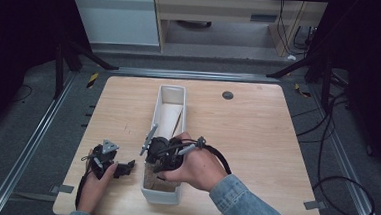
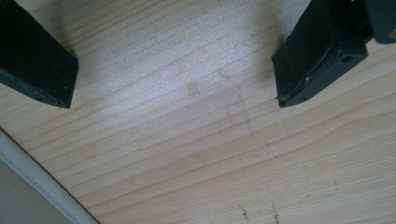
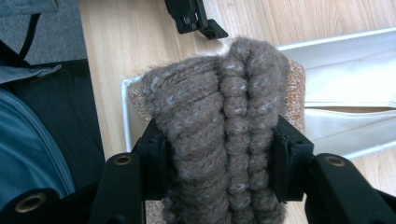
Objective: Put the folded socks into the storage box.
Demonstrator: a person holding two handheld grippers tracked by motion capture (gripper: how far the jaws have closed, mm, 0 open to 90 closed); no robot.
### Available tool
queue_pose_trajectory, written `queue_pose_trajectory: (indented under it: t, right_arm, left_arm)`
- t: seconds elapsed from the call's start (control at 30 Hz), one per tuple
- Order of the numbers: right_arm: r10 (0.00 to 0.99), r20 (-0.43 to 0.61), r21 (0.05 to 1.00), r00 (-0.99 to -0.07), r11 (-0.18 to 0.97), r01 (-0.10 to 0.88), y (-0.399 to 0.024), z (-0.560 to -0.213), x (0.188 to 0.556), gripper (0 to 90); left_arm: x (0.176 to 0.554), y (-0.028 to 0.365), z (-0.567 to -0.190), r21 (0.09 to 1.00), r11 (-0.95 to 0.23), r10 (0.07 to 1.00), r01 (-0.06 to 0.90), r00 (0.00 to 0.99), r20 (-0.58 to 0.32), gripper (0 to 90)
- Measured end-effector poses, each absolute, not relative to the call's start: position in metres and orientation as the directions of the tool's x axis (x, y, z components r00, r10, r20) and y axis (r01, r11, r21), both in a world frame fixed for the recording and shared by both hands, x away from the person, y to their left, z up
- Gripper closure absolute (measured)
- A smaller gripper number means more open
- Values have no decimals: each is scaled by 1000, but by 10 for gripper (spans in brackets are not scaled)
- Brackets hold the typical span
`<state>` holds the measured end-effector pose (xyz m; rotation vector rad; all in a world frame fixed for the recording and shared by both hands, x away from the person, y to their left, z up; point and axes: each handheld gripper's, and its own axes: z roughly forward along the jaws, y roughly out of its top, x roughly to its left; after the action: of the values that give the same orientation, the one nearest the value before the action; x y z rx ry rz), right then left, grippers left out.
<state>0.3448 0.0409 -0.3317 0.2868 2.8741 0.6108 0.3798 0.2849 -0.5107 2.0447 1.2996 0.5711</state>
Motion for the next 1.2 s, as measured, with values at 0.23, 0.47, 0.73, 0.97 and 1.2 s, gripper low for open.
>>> queue_pose_trajectory:
  t: [0.23, 0.47, 0.73, 0.97, 1.2]
  right_arm:
    - [238, -134, 422, -962, 892, 162, 45, -346, 347, 491]
    - [238, -136, 406, -962, 899, 165, 48, -362, 351, 493]
    - [243, -118, 407, -963, 896, 177, 49, -380, 354, 492]
    - [247, -105, 400, -963, 897, 186, 51, -394, 355, 487]
    - [258, -85, 406, -962, 891, 203, 49, -396, 356, 470]
  left_arm:
    - [380, 285, -511, 714, -306, 909, 630, 416, 21, 0]
    - [380, 285, -511, 712, -308, 908, 631, 418, 23, 0]
    - [380, 285, -511, 713, -308, 908, 630, 418, 23, 0]
    - [380, 285, -511, 713, -308, 908, 630, 419, 23, 0]
    - [380, 285, -511, 713, -308, 908, 630, 418, 22, 0]
